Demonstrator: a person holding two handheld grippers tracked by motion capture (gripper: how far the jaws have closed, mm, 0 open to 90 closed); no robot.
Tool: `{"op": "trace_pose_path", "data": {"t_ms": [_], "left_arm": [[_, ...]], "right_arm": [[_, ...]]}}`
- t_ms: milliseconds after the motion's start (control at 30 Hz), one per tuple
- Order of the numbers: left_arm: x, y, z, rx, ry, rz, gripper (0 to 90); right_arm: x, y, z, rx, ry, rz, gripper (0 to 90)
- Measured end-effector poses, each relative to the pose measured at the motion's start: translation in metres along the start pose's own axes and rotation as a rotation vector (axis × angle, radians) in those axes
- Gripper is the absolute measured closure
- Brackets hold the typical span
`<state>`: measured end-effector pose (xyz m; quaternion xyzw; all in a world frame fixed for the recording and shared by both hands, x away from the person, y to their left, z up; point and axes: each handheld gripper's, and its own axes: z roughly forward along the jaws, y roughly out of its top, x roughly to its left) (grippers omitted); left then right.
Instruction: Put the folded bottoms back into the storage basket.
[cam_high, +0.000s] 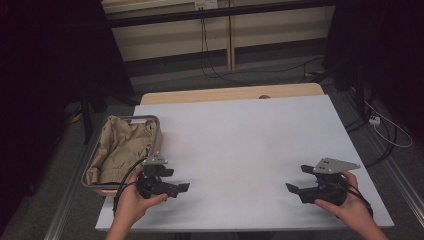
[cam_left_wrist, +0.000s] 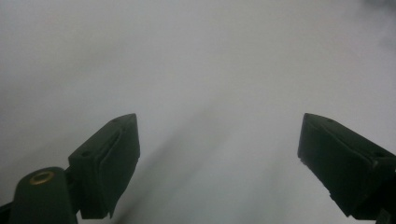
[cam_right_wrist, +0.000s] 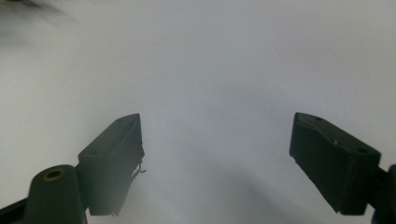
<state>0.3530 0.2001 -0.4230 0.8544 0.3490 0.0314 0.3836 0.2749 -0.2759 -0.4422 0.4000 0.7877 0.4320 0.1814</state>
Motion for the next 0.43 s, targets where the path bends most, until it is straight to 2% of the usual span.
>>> {"op": "trace_pose_path", "data": {"t_ms": [233,433], "left_arm": [[-0.0010,-0.0014,0.0028,0.005,0.001,0.009,12.6],[-0.0009,-0.0020,0.0029,-0.001,-0.001,0.000,12.4]], "right_arm": [[0.0008,-0.0012,0.0007,0.004,0.002,-0.002,16.9],[-0.0006,-0.0037,0.0015,0.010,0.002,0.002,16.9]]}}
